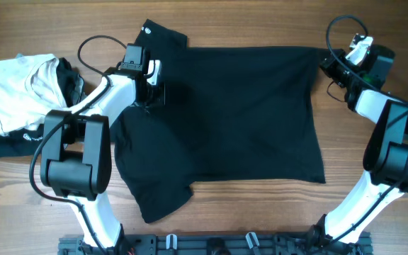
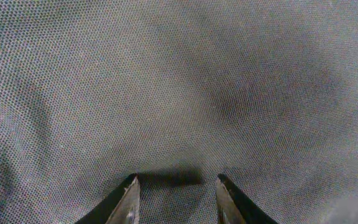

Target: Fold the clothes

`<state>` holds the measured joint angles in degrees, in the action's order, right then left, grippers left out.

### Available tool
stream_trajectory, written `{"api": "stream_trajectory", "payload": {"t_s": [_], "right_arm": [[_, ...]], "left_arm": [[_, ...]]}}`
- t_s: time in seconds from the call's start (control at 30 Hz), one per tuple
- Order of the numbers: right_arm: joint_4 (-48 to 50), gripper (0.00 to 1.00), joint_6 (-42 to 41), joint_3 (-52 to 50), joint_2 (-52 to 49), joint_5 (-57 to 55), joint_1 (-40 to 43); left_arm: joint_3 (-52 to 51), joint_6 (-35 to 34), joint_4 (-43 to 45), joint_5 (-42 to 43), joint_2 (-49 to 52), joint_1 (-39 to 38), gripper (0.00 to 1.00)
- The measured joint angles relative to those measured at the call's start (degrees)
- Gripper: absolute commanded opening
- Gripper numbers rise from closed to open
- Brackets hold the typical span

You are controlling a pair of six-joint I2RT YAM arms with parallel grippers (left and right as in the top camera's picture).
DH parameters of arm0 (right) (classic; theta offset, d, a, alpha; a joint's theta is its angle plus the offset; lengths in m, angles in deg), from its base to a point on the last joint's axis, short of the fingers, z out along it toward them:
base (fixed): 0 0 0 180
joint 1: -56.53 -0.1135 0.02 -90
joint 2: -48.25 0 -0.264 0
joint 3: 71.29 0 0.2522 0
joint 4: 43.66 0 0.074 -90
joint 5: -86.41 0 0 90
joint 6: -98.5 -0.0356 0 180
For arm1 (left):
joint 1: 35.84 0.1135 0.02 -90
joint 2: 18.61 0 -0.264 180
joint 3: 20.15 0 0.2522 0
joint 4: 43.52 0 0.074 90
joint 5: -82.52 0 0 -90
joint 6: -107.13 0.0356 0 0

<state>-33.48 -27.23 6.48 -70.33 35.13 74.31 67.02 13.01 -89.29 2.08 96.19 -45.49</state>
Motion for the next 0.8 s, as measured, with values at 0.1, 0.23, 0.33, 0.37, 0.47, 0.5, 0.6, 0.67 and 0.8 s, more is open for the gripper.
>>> {"api": "stream_trajectory", "payload": {"t_s": [0.1, 0.23, 0.33, 0.37, 0.47, 0.5, 0.6, 0.67, 0.8], "right_arm": [[6.0, 0.09, -0.1, 0.0, 0.0, 0.7, 0.0], [5.7, 0.85, -1.4, 0.1, 0.1, 0.4, 0.1], [2.6, 0.99, -1.6, 0.2, 0.1, 0.7, 0.8], [2.0, 1.00, -1.6, 0.2, 0.1, 2.5, 2.0], [-2.8, 0.99, -1.9, 0.3, 1.1, 9.2, 5.9], [-6.7, 0.99, -1.5, 0.5, 2.3, 10.9, 7.4], [-19.0, 0.99, 2.6, 0.3, 9.4, 13.8, 9.1], [-27.7, 1.00, 6.5, 0.5, 17.0, 13.5, 8.7], [-46.5, 1.00, 11.2, 1.3, 33.6, 6.6, 8.2]], "left_arm": [[0.0, 0.0, 0.0, 0.0, 0.0, 0.0, 0.40], [0.0, 0.0, 0.0, 0.0, 0.0, 0.0, 0.42], [0.1, 0.3, 0.0, 0.6, 0.0, 0.0, 0.52], [0.1, 0.3, 0.0, 0.7, 0.0, -0.1, 0.52], [0.2, 0.4, 0.0, 0.8, 0.0, -0.2, 0.52], [0.2, 0.4, -0.1, 0.8, -0.1, -0.2, 0.53], [0.4, 0.4, -3.5, -0.1, -1.0, 0.0, 0.53], [1.3, 0.4, -7.7, -0.9, -3.8, 0.7, 0.55], [3.9, 0.4, -12.0, -1.6, -13.8, 2.4, 0.59]]}}
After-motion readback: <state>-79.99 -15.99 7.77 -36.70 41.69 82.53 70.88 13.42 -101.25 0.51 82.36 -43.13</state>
